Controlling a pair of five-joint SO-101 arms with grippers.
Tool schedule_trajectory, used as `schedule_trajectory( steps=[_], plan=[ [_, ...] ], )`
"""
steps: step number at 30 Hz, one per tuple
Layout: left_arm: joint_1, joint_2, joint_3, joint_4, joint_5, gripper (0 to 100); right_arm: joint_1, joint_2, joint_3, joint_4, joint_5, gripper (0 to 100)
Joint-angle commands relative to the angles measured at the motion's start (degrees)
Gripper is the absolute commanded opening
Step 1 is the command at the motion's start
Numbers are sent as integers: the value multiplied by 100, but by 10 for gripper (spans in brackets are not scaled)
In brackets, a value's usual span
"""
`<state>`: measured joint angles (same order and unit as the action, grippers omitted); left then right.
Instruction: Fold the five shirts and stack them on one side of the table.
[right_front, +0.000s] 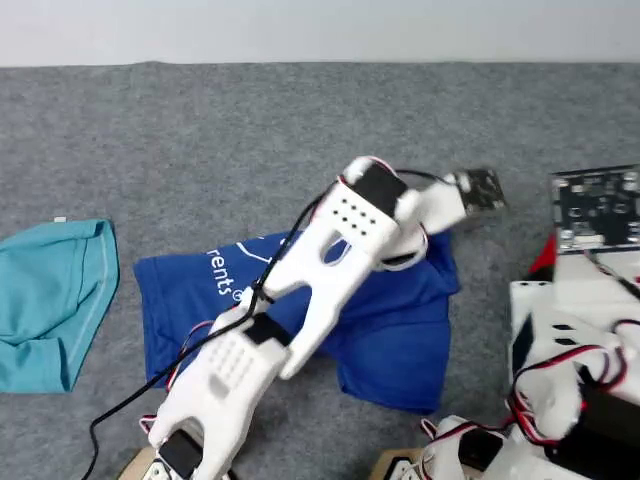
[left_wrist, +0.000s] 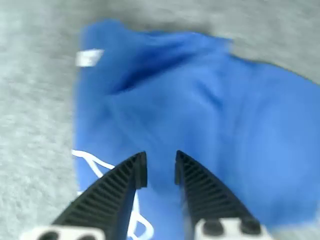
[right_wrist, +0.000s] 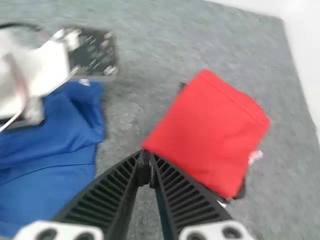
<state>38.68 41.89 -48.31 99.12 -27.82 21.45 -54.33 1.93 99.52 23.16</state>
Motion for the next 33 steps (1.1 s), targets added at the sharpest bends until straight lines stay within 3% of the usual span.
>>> schedule_trajectory(
  steps=[1, 7, 12, 26, 33],
  plan=[
    [448, -1345, 1622, 132, 70, 104, 620, 22, -510, -163, -35, 13],
    [1354, -1934, 3178, -53, 70, 125, 708, 40, -844, -110, -53, 95],
    [1758, -1925, 3846, -501, 70, 173, 716, 13, -844, -101, -62, 102],
    [1802, -976, 4312, -1310, 167, 200, 716, 4, -835, -101, -53, 101],
    [1820, -879, 4171, -1398, 299, 118, 699, -4, -835, 66, -44, 101]
  ],
)
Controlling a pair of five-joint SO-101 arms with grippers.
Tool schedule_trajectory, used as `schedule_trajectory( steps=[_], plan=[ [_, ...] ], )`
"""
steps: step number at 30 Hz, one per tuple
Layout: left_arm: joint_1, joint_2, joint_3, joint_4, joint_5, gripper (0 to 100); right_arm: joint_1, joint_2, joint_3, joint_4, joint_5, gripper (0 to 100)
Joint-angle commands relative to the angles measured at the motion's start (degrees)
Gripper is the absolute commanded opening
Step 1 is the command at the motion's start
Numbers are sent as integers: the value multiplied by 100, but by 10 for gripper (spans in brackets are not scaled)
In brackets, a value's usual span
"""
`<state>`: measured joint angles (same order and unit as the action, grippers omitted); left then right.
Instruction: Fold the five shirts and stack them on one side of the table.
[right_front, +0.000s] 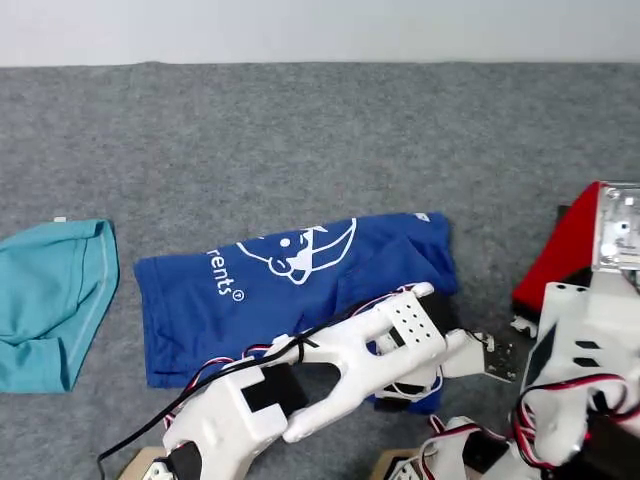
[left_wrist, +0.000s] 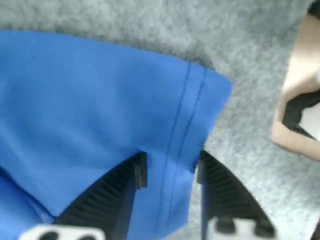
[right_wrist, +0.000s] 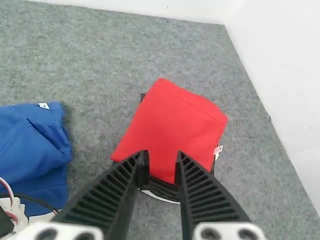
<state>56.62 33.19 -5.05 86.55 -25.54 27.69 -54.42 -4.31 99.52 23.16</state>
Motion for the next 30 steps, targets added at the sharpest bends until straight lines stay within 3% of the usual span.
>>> schedule_trajectory(
  steps=[1, 5, 11, 19, 30],
  plan=[
    [26, -9, -154, -149, 70, 93, 92, 4, -211, 66, -44, 101],
    [26, -185, -163, -62, 70, 7, 92, 4, -211, 66, -44, 101],
    [-185, -791, -163, 79, 70, 6, 92, 4, -211, 66, -53, 101],
    [-1257, -1037, -356, -237, 53, 7, 92, 4, -211, 66, -53, 100],
    [-2567, 18, -1499, -624, 44, 9, 75, 4, -211, 259, -62, 100]
  ],
)
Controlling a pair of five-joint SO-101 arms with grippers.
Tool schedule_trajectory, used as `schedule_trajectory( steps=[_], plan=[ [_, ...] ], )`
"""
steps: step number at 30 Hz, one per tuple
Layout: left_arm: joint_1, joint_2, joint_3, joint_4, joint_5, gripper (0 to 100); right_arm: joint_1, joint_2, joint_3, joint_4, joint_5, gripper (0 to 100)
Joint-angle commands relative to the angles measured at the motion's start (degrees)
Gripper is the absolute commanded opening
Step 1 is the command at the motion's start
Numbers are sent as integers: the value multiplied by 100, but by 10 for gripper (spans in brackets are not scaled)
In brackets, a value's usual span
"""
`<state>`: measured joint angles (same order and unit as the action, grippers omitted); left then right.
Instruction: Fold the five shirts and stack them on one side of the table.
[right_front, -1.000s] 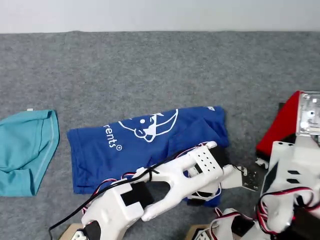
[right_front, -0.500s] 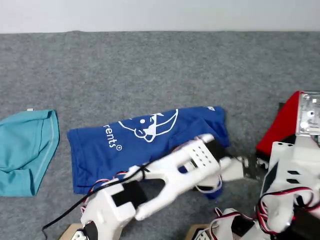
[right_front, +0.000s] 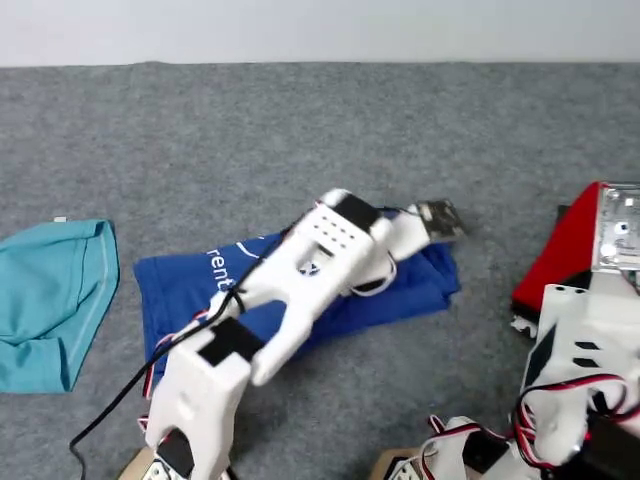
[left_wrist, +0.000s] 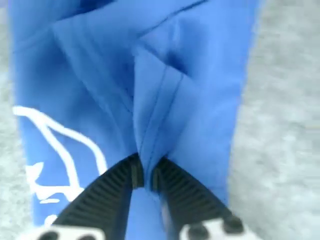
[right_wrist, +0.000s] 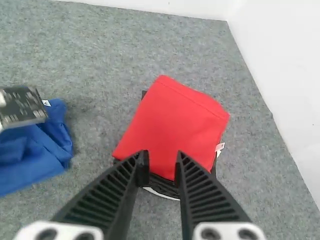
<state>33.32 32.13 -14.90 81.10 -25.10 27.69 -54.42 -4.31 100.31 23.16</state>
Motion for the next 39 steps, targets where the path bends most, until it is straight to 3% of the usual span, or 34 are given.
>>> schedule_trajectory(
  steps=[1, 7, 14, 21, 32, 39],
  plan=[
    [-299, 246, -664, -70, 0, 18, 75, 4, -211, 180, -62, 100],
    [-580, 721, -1209, -62, 0, 142, 75, 4, -211, 180, -70, 100],
    [-607, 730, -1930, 712, -352, 148, 92, 4, -211, 189, -62, 100],
    [-774, 791, -2431, 818, -325, 145, 92, -4, -220, 189, -70, 100],
    [475, 1626, -2255, 932, 396, 129, 92, -48, -220, 198, -44, 100],
    [1037, 1732, -2334, 1398, 404, 92, 92, -321, -211, 224, -44, 100]
  ],
)
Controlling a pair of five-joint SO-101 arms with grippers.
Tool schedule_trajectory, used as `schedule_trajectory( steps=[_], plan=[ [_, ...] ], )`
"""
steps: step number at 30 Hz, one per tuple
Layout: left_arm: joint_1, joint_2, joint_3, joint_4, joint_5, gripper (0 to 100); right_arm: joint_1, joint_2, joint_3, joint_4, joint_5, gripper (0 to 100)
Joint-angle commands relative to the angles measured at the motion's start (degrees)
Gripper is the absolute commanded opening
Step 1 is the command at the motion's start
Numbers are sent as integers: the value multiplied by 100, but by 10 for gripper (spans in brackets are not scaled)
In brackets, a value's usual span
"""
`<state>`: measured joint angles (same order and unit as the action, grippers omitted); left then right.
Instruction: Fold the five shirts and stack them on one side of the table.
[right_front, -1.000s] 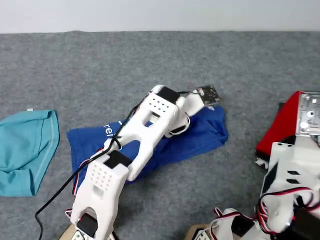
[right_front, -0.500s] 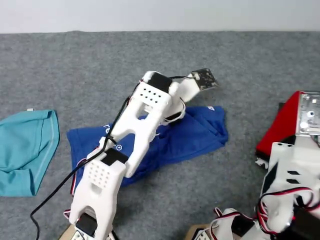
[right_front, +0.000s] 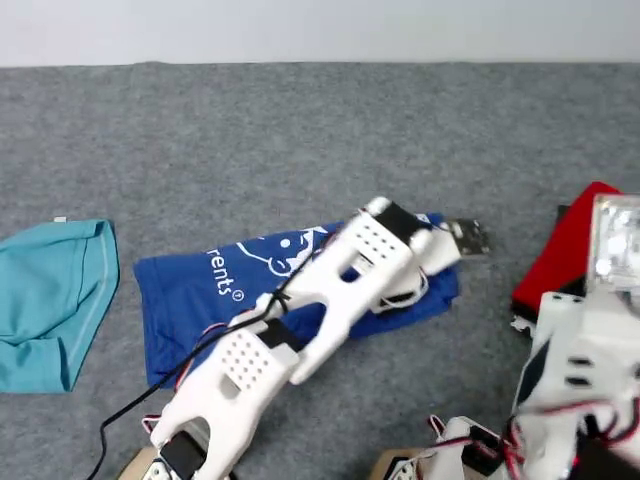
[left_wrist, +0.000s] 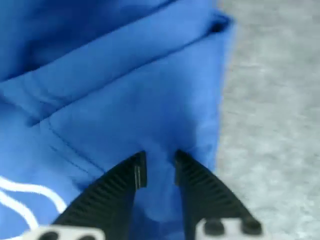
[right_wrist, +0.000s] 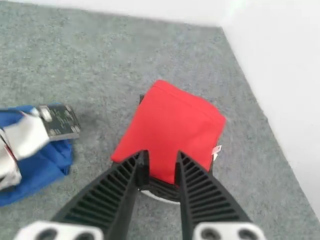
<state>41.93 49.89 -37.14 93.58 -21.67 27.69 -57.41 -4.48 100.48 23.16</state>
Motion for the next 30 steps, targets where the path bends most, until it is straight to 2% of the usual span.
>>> schedule_trajectory(
  steps=[1, 5, 8, 16, 21, 25, 30],
  plan=[
    [141, -44, -189, 167, 62, 90, 92, -22, -193, 207, -44, 100],
    [-255, -53, -831, 659, 79, 90, 92, -31, -193, 207, -44, 100],
    [-519, -132, -1086, 712, 123, 90, 92, -31, -193, 207, -44, 100],
    [-607, -826, 224, 668, 123, 90, 92, -40, -202, 207, -44, 100],
    [-932, -844, 954, 237, 97, 90, 92, -40, -202, 207, -44, 100],
    [-1081, -897, 1086, 35, 97, 90, 92, -40, -202, 207, -44, 100],
    [-870, -1310, 708, 571, 132, 90, 75, -40, -202, 207, -44, 100]
  ],
)
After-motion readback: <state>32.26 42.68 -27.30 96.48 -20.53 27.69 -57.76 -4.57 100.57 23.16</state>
